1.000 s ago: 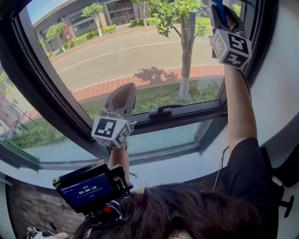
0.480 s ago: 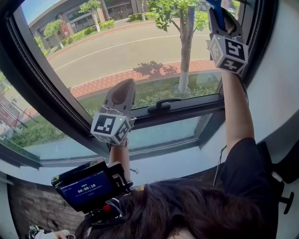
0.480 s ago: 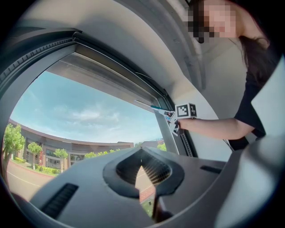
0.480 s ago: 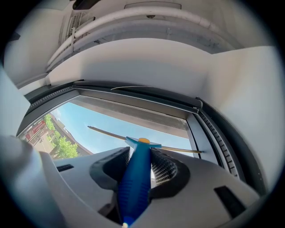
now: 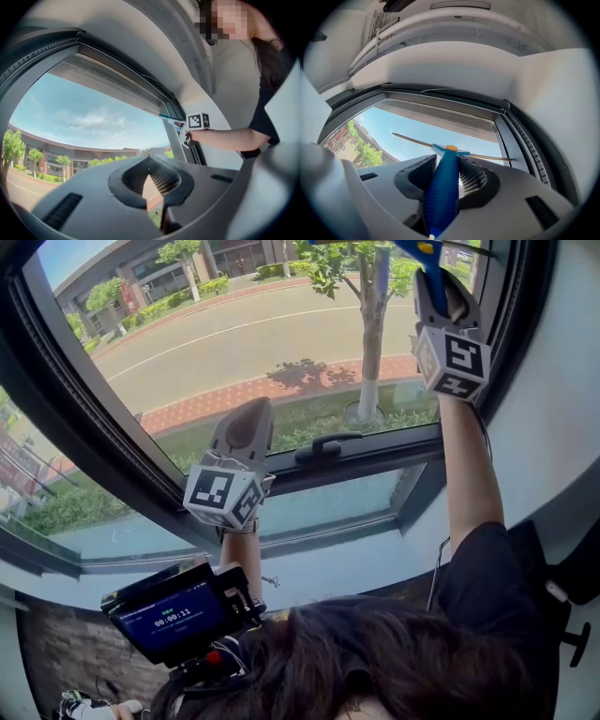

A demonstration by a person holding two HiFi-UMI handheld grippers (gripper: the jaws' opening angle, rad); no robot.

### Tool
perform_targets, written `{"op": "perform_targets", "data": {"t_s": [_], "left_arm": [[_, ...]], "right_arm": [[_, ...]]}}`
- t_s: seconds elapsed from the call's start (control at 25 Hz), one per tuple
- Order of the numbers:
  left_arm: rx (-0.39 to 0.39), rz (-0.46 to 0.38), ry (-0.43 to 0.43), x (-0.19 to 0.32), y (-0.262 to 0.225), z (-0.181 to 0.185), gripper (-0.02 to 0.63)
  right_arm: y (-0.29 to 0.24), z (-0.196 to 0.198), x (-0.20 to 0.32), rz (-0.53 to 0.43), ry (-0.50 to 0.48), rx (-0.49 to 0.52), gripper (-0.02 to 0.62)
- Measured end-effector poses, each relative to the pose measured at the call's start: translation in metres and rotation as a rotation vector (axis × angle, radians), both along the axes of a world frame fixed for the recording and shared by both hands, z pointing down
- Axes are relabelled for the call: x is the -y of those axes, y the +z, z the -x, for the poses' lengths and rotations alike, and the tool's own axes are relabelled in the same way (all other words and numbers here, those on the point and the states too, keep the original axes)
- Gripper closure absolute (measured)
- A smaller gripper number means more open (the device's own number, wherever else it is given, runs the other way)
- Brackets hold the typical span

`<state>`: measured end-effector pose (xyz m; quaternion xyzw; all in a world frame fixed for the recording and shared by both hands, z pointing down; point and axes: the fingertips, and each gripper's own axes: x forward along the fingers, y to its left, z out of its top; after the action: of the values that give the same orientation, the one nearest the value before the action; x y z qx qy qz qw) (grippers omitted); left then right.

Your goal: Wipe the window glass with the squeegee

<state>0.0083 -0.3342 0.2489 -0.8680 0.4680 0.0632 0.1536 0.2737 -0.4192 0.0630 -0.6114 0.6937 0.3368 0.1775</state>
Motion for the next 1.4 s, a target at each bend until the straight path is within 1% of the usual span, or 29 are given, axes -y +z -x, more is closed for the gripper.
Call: {"op": "perform_targets", "data": {"t_s": [0.52, 1.4], "left_arm": [[-0.007, 0.010, 0.007, -0.001, 0.007, 0.000, 0.604], [0.001, 0.031, 0.021, -0.001, 0.014, -0.006, 0.604]], "right_arm": [[0.045, 0.001, 0.001, 0.051, -0.003, 0.020, 0.456], [0.102, 0.002, 0.000, 0.119, 0.011, 0.018, 0.456]]}}
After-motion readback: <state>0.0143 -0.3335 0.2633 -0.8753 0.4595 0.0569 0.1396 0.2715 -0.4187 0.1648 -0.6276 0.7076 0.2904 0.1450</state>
